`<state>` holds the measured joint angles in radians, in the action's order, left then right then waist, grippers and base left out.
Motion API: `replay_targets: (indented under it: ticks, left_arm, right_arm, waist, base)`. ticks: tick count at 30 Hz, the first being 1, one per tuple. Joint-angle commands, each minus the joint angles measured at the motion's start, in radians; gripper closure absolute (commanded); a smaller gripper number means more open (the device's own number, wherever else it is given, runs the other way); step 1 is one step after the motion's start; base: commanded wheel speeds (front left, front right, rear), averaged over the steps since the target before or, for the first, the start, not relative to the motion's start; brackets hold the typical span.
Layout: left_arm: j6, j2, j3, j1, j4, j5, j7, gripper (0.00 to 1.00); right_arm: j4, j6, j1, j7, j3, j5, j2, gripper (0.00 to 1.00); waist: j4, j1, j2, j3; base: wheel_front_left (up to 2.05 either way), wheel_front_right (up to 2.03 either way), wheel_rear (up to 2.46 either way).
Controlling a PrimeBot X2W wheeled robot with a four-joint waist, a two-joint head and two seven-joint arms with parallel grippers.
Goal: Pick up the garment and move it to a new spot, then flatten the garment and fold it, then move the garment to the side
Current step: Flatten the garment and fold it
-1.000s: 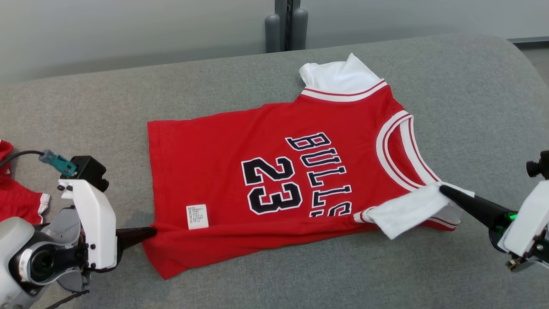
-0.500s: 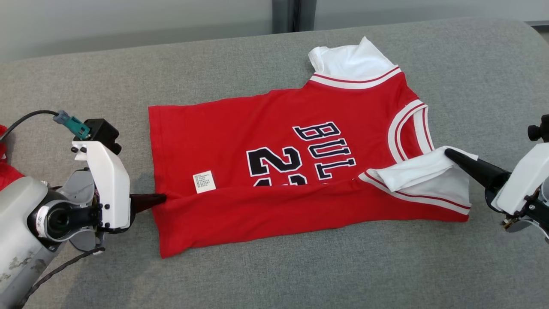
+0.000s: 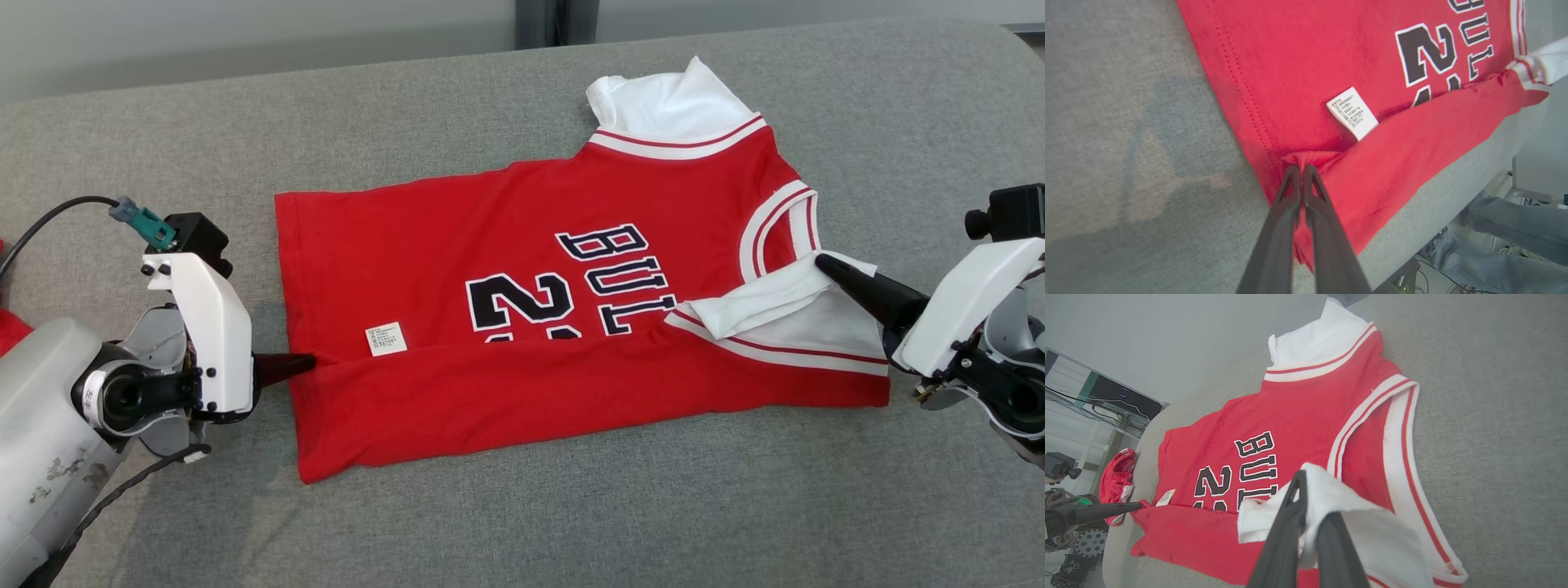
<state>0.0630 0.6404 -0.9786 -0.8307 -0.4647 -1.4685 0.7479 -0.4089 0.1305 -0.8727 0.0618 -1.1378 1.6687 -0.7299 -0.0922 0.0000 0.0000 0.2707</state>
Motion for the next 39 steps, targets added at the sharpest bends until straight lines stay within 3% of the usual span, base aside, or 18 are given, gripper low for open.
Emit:
replay_targets:
  ticks: [1,3,4,5,19,29,32,38,39]
  left_arm:
    - [0.010,-0.005,-0.001,-0.024,-0.011,0.013,-0.001,0.91]
    - [0.019,-0.011,-0.004,-0.022,-0.025,0.016,-0.005,0.51]
    - [0.023,-0.013,-0.004,-0.021,-0.031,0.017,-0.009,0.03]
    - [0.025,-0.014,-0.003,-0.020,-0.038,0.016,-0.012,0.00]
    - [0.058,-0.010,0.022,0.036,-0.054,0.017,-0.118,0.00]
    - [0.068,0.053,0.055,0.157,0.070,0.096,-0.397,0.00]
    - [0.046,0.064,0.060,0.201,0.099,0.138,-0.487,0.00]
    - [-0.056,0.071,0.077,0.281,0.156,0.230,-0.687,0.00]
    - [-0.056,0.071,0.077,0.281,0.156,0.230,-0.687,0.00]
  right_arm:
    - [-0.010,0.001,-0.003,-0.009,0.003,-0.007,0.006,0.84]
    - [-0.017,0.001,0.003,-0.024,0.008,-0.011,0.015,0.60]
    - [-0.021,0.001,0.008,-0.033,0.011,-0.013,0.018,0.44]
    - [-0.025,0.001,0.012,-0.044,0.014,-0.017,0.021,0.00]
    - [-0.045,0.001,0.091,-0.230,0.041,-0.073,0.052,0.00]
    - [-0.035,0.001,0.181,-0.303,0.040,-0.117,0.046,0.00]
    - [-0.048,0.001,0.209,-0.319,0.061,-0.137,0.042,0.00]
    - [-0.082,0.001,0.263,-0.328,0.121,-0.193,0.055,0.00]
    - [-0.082,0.001,0.263,-0.328,0.121,-0.193,0.055,0.00]
  waist:
    - [0.000,0.0000,0.0000,-0.003]
    - [0.001,0.0000,0.0000,-0.010]
    - [0.001,0.0000,0.0000,-0.014]
    - [0.001,0.0000,0.0000,-0.017]
    - [0.011,0.0000,0.0000,-0.082]
    - [0.005,0.0000,0.0000,-0.152]
    - [0.011,0.0000,0.0000,-0.171]
    - [0.018,0.0000,0.0000,-0.191]
    - [0.018,0.0000,0.0000,-0.191]
  base:
    - [0.00,0.00,0.00]
    - [0.00,0.00,0.00]
    - [0.00,0.00,0.00]
    - [0.00,0.00,0.00]
    - [0.00,0.00,0.00]
    - [0.00,0.00,0.00]
    - [0.00,0.00,0.00]
    - [0.00,0.00,0.00]
    - [0.00,0.00,0.00]
